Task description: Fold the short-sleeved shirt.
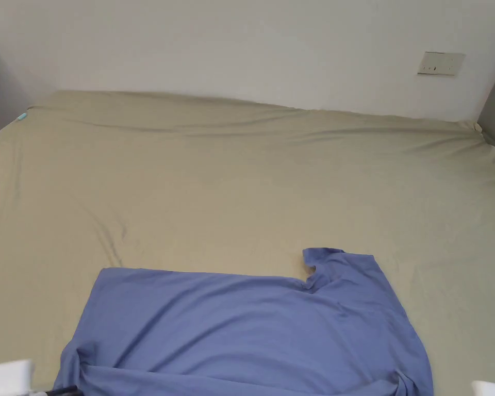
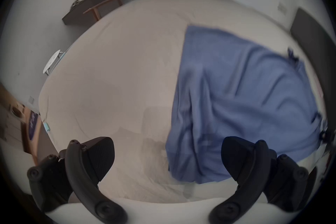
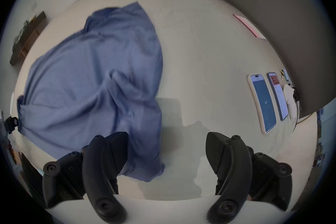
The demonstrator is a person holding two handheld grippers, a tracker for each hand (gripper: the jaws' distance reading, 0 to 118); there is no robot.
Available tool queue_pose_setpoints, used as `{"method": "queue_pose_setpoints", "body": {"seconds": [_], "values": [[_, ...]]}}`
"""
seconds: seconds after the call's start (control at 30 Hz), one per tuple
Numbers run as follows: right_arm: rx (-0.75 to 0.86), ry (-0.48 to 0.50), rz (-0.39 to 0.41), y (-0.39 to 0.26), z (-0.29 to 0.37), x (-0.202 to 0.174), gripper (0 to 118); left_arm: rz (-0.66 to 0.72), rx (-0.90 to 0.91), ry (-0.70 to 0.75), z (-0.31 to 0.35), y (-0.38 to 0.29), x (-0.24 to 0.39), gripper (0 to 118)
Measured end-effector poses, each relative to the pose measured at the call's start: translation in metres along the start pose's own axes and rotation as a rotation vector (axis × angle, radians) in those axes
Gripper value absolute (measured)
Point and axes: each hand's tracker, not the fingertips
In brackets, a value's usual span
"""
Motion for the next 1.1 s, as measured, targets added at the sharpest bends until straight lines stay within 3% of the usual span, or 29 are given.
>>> {"method": "queue_pose_setpoints", "body": {"seconds": [0.1, 0.2, 0.3, 0.43, 0.57, 0.6, 0.63, 0.67, 0.7, 0.77, 0.8, 0.83, 1.1], "values": [[0.159, -0.044, 0.007, 0.022, 0.038, -0.003, 93, -0.03, 0.116, 0.009, 0.036, 0.026, 0.005, 115], [0.361, -0.02, 0.023, 0.047, 0.089, -0.016, 93, -0.037, 0.314, -0.038, 0.078, 0.05, 0.016, 115], [0.592, -0.013, 0.079, 0.067, 0.147, -0.04, 93, -0.061, 0.521, -0.068, 0.125, 0.072, 0.033, 115], [0.808, -0.037, 0.157, 0.077, 0.207, -0.078, 92, -0.083, 0.789, -0.043, 0.179, 0.084, 0.061, 105], [0.925, 0.019, 0.203, 0.073, 0.237, -0.114, 64, -0.151, 0.88, -0.061, 0.209, 0.089, 0.093, 84], [0.946, 0.027, 0.217, 0.071, 0.239, -0.123, 64, -0.161, 0.893, -0.077, 0.213, 0.09, 0.1, 84], [0.961, 0.034, 0.228, 0.07, 0.239, -0.129, 32, -0.161, 0.907, -0.088, 0.217, 0.089, 0.107, 59], [0.974, 0.014, 0.244, 0.07, 0.237, -0.136, 10, -0.167, 0.913, -0.093, 0.22, 0.089, 0.113, 37], [0.98, 0.012, 0.264, 0.068, 0.236, -0.142, 4, -0.169, 0.921, -0.098, 0.222, 0.089, 0.119, 23], [0.962, 0.02, 0.316, 0.069, 0.233, -0.154, 3, -0.209, 0.933, -0.119, 0.224, 0.089, 0.13, 15], [0.97, 0.03, 0.317, 0.067, 0.231, -0.159, 2, -0.227, 0.936, -0.126, 0.225, 0.089, 0.136, 4], [0.973, 0.034, 0.322, 0.066, 0.23, -0.161, 2, -0.232, 0.951, -0.126, 0.225, 0.088, 0.139, 0], [0.949, 0.045, 0.334, 0.068, 0.214, -0.175, 2, -0.302, 0.919, -0.122, 0.207, 0.092, 0.156, 0]]}}
